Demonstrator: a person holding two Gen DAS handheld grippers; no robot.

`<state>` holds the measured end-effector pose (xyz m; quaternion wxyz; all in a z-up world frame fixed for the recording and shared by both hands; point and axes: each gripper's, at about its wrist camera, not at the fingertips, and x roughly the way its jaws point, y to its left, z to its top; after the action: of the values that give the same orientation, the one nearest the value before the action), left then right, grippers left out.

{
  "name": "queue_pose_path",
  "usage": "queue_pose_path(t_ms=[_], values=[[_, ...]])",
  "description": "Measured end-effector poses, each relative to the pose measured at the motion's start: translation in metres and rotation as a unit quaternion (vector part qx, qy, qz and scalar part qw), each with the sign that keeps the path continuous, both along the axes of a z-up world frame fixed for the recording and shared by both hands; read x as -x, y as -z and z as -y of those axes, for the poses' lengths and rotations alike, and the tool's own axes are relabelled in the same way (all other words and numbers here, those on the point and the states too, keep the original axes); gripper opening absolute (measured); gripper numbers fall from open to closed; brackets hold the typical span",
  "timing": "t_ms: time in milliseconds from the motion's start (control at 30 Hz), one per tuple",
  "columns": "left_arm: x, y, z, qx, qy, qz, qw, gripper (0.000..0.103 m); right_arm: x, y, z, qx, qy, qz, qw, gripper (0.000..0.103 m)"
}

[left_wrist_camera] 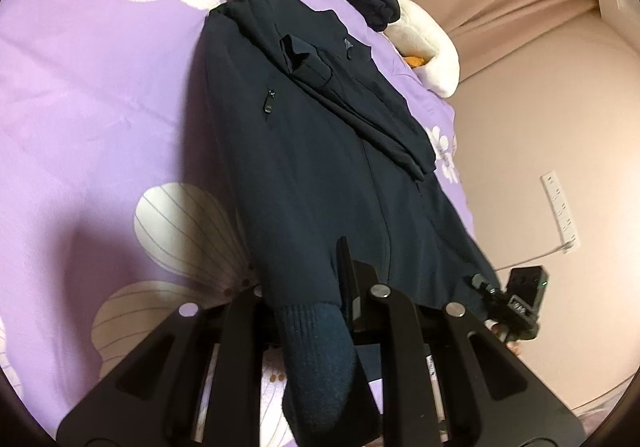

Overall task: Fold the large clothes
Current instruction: 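Lift the held hem with both tools and fold it toward the collar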

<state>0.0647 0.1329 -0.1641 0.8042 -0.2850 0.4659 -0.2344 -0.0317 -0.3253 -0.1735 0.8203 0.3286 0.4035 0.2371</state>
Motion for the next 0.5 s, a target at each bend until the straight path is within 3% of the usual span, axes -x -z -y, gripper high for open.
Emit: queue_pose_path(t_ms=[200, 500], values=[[0.001, -0.01, 0.01, -0.044, 0.004, 0.015, 0.9989, 0.014, 0.001, -0.006, -0.002, 0.007, 0.0, 0.01, 1.0, 0.016], [0.005, -0.02, 0.015, -0.052, 0.006, 0.036, 0.998, 0.013, 0.001, -0.01, -0.001, 0.005, 0.002, 0.022, 1.0, 0.015]])
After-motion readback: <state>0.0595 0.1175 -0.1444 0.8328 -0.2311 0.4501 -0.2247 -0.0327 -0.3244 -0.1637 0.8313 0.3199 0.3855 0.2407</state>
